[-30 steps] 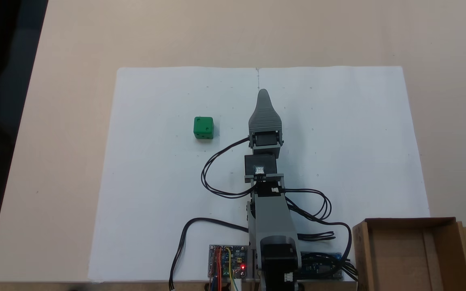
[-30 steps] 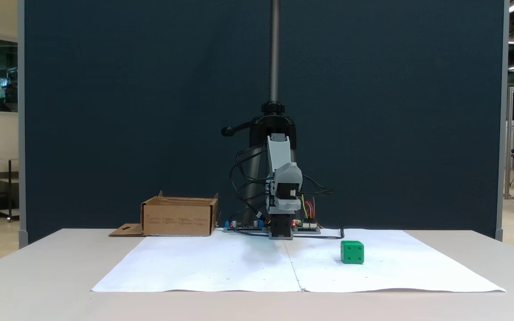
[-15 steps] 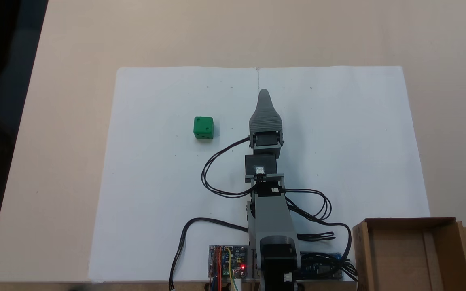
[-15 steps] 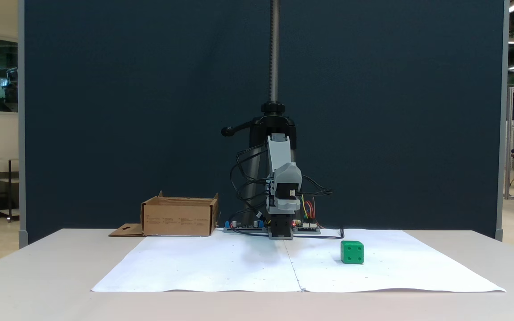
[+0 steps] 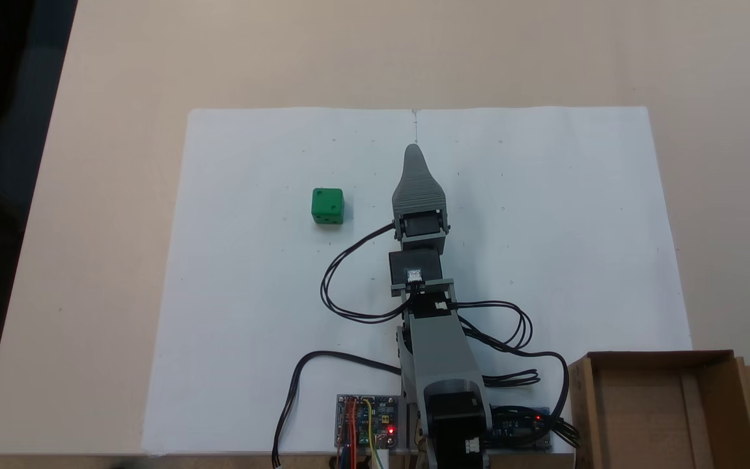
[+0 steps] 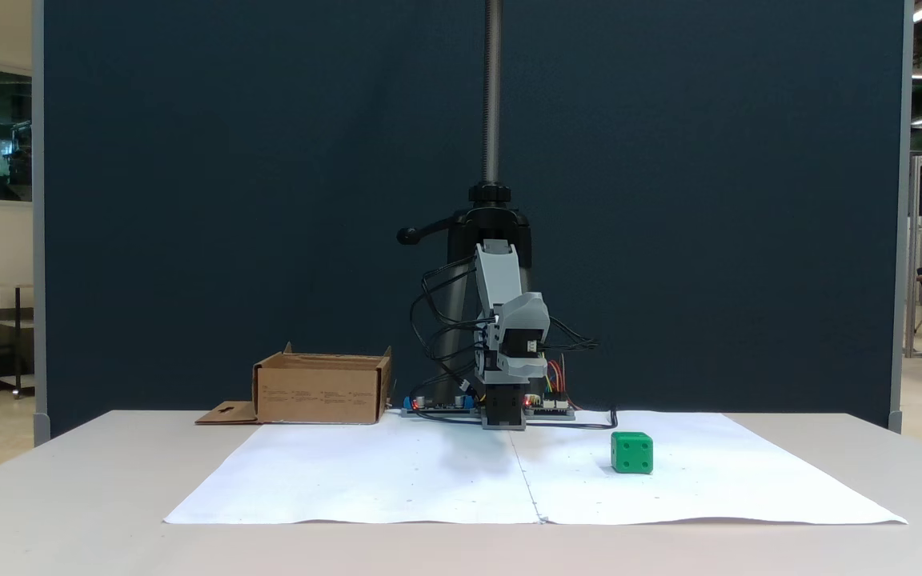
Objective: Grasp a green dice and put it in the bin.
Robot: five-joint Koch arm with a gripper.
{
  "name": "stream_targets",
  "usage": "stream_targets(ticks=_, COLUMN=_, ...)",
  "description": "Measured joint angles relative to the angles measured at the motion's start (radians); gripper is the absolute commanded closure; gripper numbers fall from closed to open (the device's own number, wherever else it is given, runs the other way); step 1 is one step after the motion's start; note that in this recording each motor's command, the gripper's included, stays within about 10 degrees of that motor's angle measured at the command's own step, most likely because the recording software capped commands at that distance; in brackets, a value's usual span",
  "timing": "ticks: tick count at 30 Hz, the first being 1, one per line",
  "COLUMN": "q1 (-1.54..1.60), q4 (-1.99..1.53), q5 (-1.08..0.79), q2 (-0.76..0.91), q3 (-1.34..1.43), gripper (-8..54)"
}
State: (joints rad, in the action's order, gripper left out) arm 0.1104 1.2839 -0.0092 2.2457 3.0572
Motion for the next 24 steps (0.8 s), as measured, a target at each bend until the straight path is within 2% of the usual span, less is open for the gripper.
stream_targets(ticks=7, q1=0.017, q4=-0.115, q5=0.000, q2=0.000, q3=-0.040, gripper=5.2)
stream_targets(ticks=17, q1=0.055, q4=-0.767, q5=0.000, q2=0.000, q3=-0.382, gripper=5.2)
stream_targets(ticks=24, q1=0.121, q4=-1.213, q5=0.095, q2=-0.005, q3=-0.650, gripper=5.2)
